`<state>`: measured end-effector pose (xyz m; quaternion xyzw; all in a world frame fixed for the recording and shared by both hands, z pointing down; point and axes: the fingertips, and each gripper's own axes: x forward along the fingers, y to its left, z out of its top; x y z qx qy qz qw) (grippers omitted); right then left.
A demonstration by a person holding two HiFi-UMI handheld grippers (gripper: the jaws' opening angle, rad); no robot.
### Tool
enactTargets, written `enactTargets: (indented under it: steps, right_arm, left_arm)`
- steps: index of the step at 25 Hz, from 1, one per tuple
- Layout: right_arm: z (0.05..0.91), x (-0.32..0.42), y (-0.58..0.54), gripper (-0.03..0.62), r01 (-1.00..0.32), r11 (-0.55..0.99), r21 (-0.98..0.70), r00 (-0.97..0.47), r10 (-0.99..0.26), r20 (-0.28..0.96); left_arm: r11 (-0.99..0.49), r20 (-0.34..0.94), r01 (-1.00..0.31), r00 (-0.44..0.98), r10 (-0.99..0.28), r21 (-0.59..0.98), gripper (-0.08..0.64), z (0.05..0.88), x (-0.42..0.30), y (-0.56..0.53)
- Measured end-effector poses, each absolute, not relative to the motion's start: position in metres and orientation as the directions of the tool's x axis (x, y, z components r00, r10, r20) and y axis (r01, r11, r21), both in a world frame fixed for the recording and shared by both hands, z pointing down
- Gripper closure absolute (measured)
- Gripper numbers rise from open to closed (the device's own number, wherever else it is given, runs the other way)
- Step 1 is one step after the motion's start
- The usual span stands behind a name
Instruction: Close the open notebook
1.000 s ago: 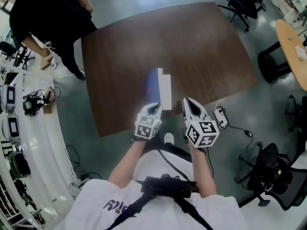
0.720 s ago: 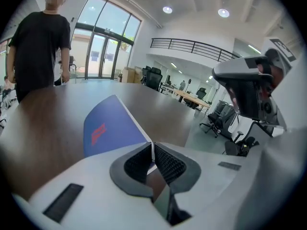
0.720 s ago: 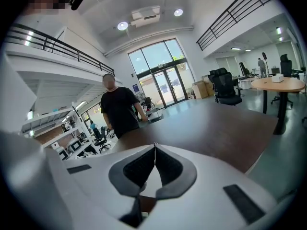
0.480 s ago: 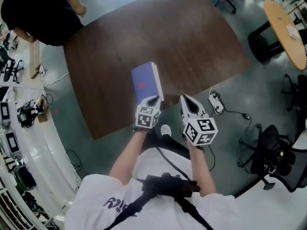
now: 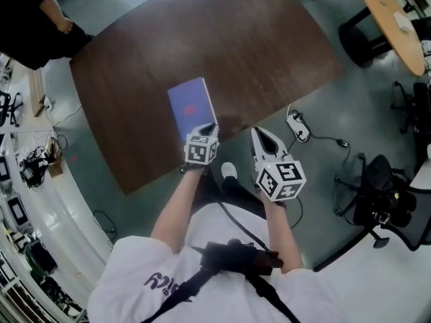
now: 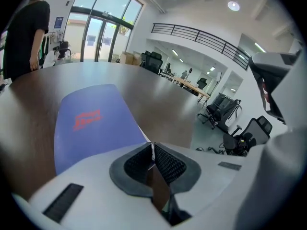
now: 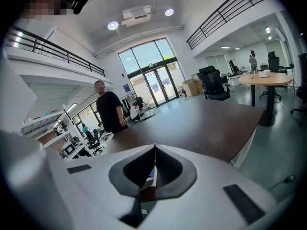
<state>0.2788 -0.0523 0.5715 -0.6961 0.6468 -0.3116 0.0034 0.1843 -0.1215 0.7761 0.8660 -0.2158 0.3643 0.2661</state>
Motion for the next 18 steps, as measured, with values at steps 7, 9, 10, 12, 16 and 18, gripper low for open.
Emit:
enactTargets:
  steps: [7, 9, 10, 12, 16, 18]
  right_arm:
    - [0.565, 0.292, -0.035, 0.588, -0.893, -0.181, -0.412, -0.006, -0.911, 0.413]
    - [0.56, 0.299, -0.027, 0.588, -0.893, -0.185, -0.41, 0.004, -0.915, 0.404]
    - [0.556, 0.304, -0.026, 0.588, -0.894, -0.184, -0.409, 0.01, -0.92, 0.392]
    - [0.548, 0.31, -0.023, 0.588, -0.896, -0.182, -0.405, 0.021, -0.928, 0.371]
    - [0.532, 0.313, -0.014, 0.588, -0.9, -0.161, -0.404, 0.012, -0.938, 0.347]
    - [0.521, 0.319, -0.02, 0.588, -0.907, -0.123, -0.403, -0.01, -0.95, 0.314]
  left_arm:
    - [-0.755, 0.78, -0.58, 0.607, -0.15, 0.306, 0.529, 0.788, 0.185, -0.117]
    - [-0.755, 0.771, -0.574, 0.619, -0.148, 0.316, 0.528, 0.787, 0.189, -0.114]
    - [-0.758, 0.764, -0.569, 0.627, -0.151, 0.318, 0.528, 0.786, 0.192, -0.115]
    - [-0.761, 0.748, -0.563, 0.644, -0.16, 0.321, 0.528, 0.781, 0.193, -0.115]
    - [-0.736, 0.706, -0.577, 0.681, -0.196, 0.353, 0.528, 0.756, 0.187, -0.102]
    - [-0.722, 0.664, -0.592, 0.705, -0.25, 0.357, 0.528, 0.73, 0.192, -0.107]
